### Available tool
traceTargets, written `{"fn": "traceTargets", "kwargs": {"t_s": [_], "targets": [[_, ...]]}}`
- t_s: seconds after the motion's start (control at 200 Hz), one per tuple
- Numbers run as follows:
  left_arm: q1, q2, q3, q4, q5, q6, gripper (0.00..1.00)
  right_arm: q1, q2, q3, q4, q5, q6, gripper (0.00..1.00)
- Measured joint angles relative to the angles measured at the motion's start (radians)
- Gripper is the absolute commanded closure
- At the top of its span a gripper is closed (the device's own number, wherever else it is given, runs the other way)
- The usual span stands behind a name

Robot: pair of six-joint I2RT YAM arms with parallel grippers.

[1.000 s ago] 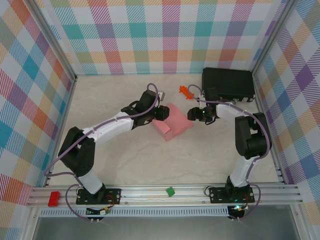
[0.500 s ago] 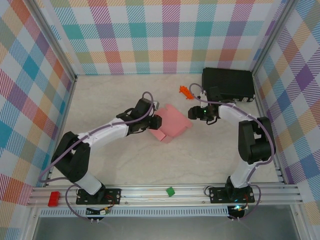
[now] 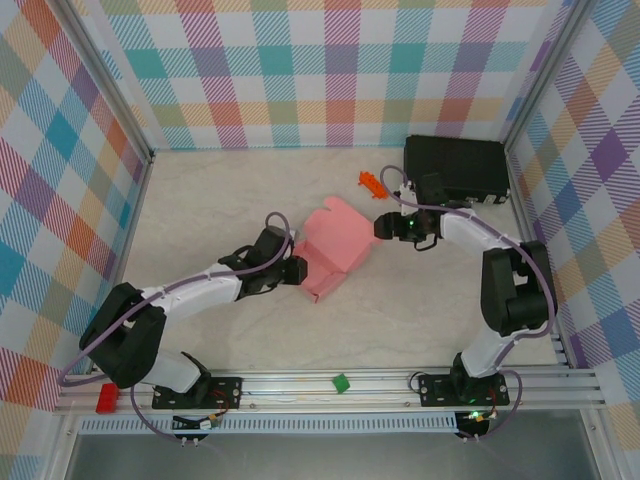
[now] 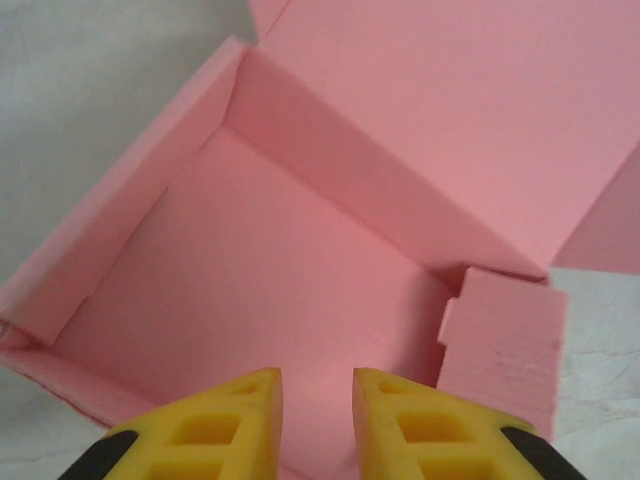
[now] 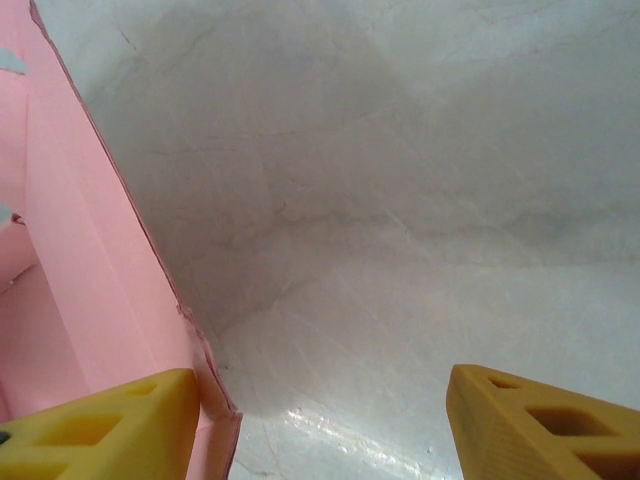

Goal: Fold the paper box

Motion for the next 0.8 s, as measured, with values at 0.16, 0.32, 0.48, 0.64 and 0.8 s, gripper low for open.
{"fn": "traceTargets", "kwargs": {"t_s": [0.16, 0.32, 0.48, 0.64, 0.8], "targets": [[0.0, 0.008, -0.06, 0.067, 0.009, -0.047, 0.74, 0.0, -0.111, -0.061, 0.007, 0.001, 0.006, 0.3], [0.0, 0.063, -0.062, 0.144, 0.035, -0.074, 0.74, 0.0, -0.212, -0.056, 0.019, -0.041, 0.002, 0.29], [0.0, 0.093, -0.061, 0.217, 0.068, -0.116, 0.72, 0.0, -0.228, -0.039, 0.018, -0.044, -0.001, 0.32], [-0.004, 0.123, -0.061, 0.299, 0.105, -0.18, 0.68, 0.0, -0.283, -0.073, 0.024, -0.013, 0.019, 0.34], [-0.004, 0.114, -0.042, 0.293, 0.124, -0.205, 0.53, 0.0, -0.456, -0.141, 0.019, 0.071, 0.064, 0.34]]}}
